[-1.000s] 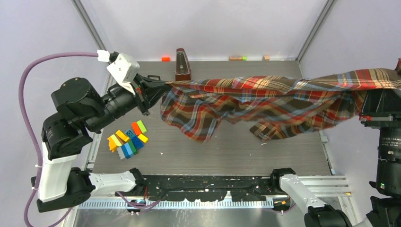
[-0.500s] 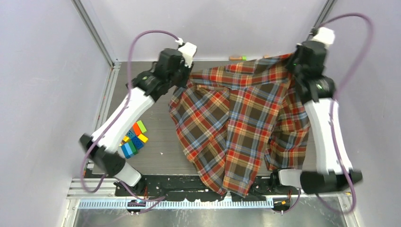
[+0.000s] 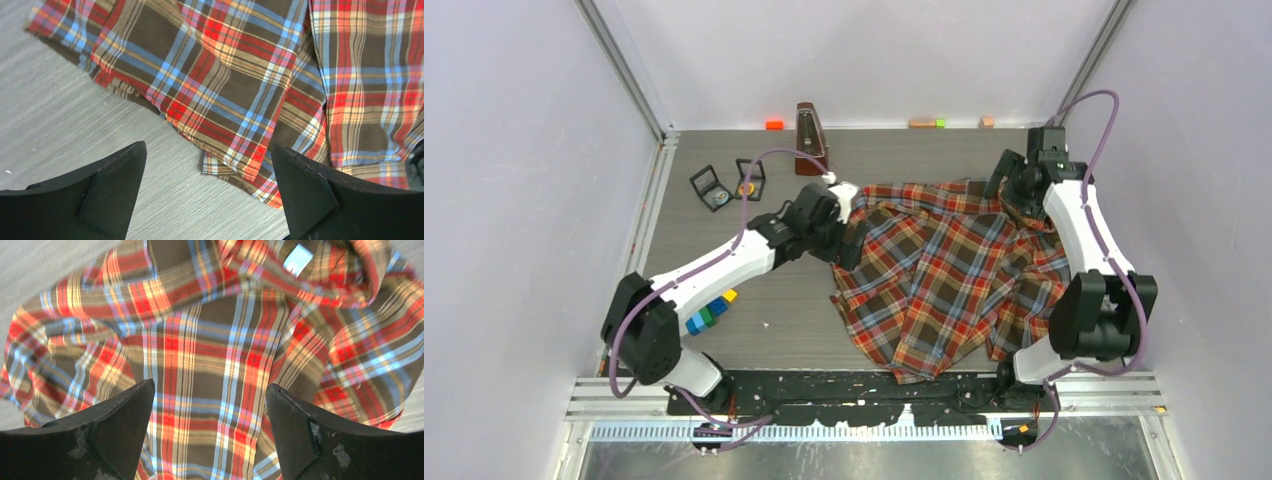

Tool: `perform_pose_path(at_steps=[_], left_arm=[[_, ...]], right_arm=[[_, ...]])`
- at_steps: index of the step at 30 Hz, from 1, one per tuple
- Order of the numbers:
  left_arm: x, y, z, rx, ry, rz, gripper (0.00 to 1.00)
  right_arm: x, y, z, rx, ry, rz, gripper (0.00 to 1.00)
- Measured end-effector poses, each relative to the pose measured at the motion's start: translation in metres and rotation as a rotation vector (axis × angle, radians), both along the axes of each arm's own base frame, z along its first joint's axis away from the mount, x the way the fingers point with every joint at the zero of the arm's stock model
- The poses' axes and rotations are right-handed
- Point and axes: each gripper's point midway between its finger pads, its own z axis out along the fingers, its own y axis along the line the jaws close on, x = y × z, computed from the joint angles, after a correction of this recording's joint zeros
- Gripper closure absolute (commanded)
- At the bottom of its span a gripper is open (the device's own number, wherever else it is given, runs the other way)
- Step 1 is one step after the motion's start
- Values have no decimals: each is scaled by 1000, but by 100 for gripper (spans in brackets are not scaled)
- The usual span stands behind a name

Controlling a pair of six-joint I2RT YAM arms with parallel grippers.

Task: Pin the brooch onto the clothing

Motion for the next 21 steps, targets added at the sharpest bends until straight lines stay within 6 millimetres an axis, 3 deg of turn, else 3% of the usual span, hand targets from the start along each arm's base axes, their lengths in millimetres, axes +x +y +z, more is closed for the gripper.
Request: perform_pose_path(at_steps=[5,9,15,21], left_arm=[[8,25,-23,-158,49,195,0],[19,35,-42,-231,102,305,1],[49,35,-49,-292,90,378,19],[89,37,-51,-305,62,421,22]], right_arm=[[-46,19,-19,45,31,10,16],[-67,19,-47,53,103,-16,23],[-73,20,-76,72,168,-51,30],[-59,12,-90,63,182,-88,34]])
